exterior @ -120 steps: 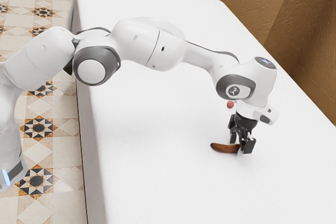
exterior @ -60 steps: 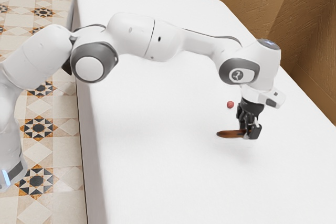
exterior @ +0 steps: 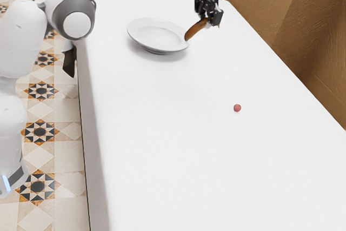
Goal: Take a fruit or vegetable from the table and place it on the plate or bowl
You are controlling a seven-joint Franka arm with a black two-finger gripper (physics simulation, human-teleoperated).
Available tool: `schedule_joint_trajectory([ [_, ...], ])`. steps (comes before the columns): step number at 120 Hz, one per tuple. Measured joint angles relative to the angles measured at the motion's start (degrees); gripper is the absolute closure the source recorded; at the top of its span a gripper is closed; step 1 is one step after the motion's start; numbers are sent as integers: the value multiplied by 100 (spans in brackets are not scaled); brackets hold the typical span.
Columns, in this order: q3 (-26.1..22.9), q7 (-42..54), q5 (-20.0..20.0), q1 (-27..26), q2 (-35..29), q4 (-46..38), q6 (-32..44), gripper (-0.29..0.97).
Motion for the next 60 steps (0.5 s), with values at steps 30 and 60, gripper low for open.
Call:
schedule_joint_trajectory([
  [30,-6,483,9,1255,311,246,-85,58],
  [60,-14,935,-83,2001,1212,246,876,59],
])
